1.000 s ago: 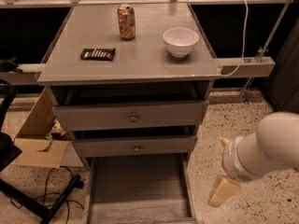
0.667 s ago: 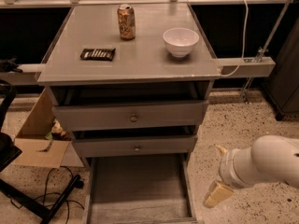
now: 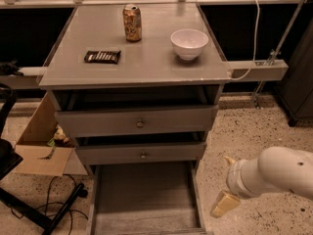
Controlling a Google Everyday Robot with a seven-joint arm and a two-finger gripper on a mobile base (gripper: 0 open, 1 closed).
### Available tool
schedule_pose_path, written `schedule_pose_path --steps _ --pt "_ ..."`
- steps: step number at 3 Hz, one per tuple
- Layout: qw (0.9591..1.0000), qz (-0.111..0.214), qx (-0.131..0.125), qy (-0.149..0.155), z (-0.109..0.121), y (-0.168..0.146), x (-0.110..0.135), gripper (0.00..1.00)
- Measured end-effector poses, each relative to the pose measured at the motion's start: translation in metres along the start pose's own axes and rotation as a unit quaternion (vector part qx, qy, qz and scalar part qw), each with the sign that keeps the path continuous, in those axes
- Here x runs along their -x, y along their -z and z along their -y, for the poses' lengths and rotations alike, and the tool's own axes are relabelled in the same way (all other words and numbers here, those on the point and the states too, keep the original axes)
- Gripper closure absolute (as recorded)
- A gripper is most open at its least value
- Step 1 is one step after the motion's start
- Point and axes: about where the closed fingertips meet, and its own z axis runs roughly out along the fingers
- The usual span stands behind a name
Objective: Close bottom drawer
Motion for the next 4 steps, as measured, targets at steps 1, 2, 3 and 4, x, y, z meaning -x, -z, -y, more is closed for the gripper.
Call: schedule_pose_path --steps 1,2,3,4 --pt "0.9994 -0.007 0.019 -0.029 -0.006 -0.08 -0.044 0.18" --pt "0.9971 -0.02 0.029 -0.067 -0.021 -0.157 -0.098 0.41" --pt "0.9945 -0.017 0.023 -0.1 -0.037 -0.219 -0.146 0.65" --pt "0.99 -0.006 0.027 -0.138 -0.059 -0.269 -0.185 0.88"
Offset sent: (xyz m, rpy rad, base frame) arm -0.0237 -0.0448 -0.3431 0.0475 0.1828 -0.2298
